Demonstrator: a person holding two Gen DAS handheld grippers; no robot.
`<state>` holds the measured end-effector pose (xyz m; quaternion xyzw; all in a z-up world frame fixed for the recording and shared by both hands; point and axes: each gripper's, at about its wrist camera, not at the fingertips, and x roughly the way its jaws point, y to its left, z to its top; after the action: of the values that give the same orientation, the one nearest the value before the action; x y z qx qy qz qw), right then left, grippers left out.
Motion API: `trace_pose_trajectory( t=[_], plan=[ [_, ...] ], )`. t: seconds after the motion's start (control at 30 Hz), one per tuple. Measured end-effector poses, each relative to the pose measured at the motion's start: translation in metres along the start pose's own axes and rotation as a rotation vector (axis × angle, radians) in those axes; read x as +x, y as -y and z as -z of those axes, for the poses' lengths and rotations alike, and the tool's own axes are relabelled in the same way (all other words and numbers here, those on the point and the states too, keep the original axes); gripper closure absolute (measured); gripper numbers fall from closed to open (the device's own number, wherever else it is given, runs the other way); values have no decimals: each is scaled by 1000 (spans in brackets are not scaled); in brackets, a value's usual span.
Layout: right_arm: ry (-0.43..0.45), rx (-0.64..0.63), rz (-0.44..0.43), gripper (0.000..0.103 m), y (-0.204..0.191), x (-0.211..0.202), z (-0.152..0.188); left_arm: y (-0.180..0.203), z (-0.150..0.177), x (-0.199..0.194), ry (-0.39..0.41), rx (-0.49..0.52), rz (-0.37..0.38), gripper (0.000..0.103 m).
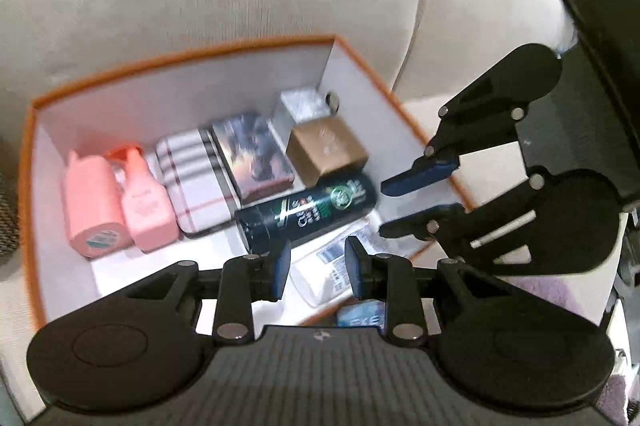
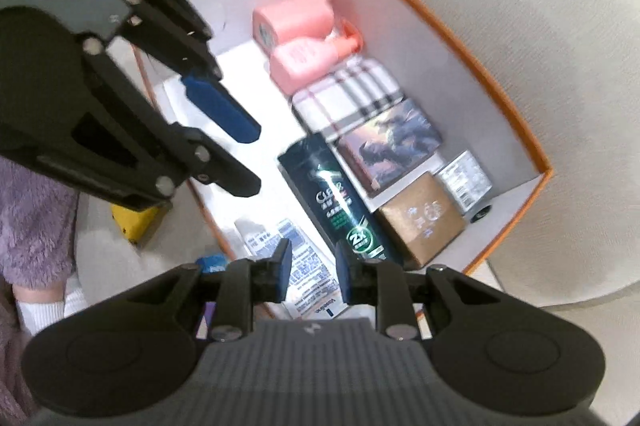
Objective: Organize rigid objects
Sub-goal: 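Withdraw both grippers from the box toward the tape measure and tin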
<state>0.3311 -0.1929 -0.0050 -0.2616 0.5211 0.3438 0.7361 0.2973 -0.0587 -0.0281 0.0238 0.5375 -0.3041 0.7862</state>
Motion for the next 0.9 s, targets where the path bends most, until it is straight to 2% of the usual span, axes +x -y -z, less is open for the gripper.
trace_pose_trajectory(
  t=[0.13, 0.23, 0.37, 0.43, 0.53, 0.63, 0.77, 0.83, 0.9],
  plan=[
    [134, 67, 35, 78, -14, -33, 12, 13, 16, -34, 103, 14, -6, 70],
    [227, 146, 47, 71, -30, -50, 28, 19, 34, -57, 155, -8, -3, 70],
    [326, 279, 46, 68, -57, -55, 56, 18, 66, -67, 183, -62, -2, 70],
    [358, 352, 73, 67, -72, -47, 72, 14, 81, -67, 176, -95, -12, 70],
    [364, 496, 129, 67, -92, -26, 100, 2, 109, -55, 129, -158, -27, 70],
    [313, 638, 223, 66, -108, 4, 125, -11, 136, -47, 86, -226, -55, 70],
    [275, 784, 258, 64, -115, 30, 147, -28, 161, -33, 54, -326, -61, 69],
    [283, 809, 260, 60, -117, 36, 152, -31, 167, -30, 55, -359, -61, 64],
    [301, 798, 276, 57, -119, 37, 151, -35, 173, -25, 62, -381, -80, 52]
  ],
)
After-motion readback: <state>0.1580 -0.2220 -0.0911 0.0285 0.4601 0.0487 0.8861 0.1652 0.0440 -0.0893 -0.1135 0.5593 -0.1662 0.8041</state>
